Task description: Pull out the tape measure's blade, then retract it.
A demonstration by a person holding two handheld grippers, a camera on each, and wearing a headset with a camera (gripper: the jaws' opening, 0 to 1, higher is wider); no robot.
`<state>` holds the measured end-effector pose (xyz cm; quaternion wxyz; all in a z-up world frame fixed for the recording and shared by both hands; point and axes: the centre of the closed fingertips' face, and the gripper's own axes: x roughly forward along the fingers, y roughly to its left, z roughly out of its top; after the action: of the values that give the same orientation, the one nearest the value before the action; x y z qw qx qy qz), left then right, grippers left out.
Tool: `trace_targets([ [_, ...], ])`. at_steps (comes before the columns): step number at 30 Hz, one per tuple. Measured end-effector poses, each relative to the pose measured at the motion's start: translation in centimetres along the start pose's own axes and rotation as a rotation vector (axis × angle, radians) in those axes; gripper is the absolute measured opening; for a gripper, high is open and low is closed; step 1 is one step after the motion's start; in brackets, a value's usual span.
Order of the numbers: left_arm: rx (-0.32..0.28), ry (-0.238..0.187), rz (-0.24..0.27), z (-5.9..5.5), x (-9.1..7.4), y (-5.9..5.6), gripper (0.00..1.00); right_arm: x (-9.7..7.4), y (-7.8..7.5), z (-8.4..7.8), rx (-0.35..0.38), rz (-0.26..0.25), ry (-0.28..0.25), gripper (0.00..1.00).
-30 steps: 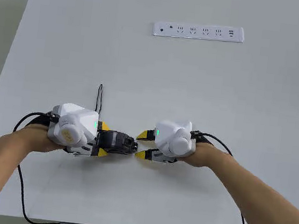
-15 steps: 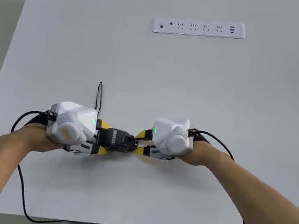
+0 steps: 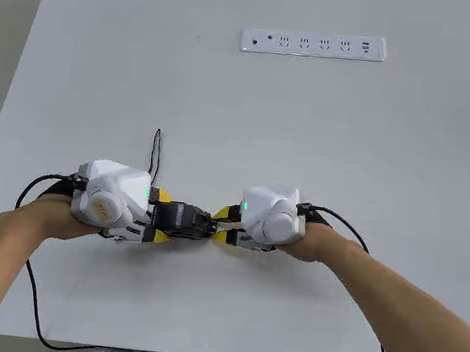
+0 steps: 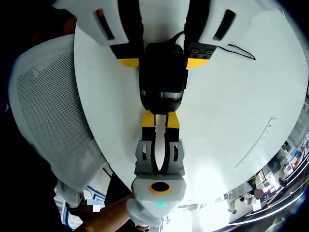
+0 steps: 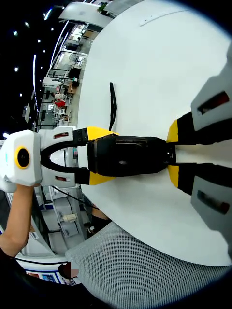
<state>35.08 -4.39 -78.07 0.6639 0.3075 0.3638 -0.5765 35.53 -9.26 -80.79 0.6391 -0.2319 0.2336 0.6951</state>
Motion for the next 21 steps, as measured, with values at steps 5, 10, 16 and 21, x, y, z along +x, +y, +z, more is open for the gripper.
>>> trace_targets([
  [5,0.005,0.005,-0.006,-0.01,-0.01,-0.08,0.28,0.03,0.22,-0.01,0.019,0.01,0.009,0.1],
  [10,0.005,0.008,-0.008,-0.05,-0.03,-0.08,0.28,0.02,0.21,-0.05,0.005,0.005,0.013,0.1],
  [16,0.002,0.009,-0.008,-0.12,-0.06,-0.08,0.28,-0.02,0.14,0.0,-0.007,0.006,0.013,0.1],
  [21,0.001,0.011,-0.006,-0.17,-0.1,-0.08,0.28,-0.12,0.09,0.13,-0.016,0.004,0.015,0.1],
])
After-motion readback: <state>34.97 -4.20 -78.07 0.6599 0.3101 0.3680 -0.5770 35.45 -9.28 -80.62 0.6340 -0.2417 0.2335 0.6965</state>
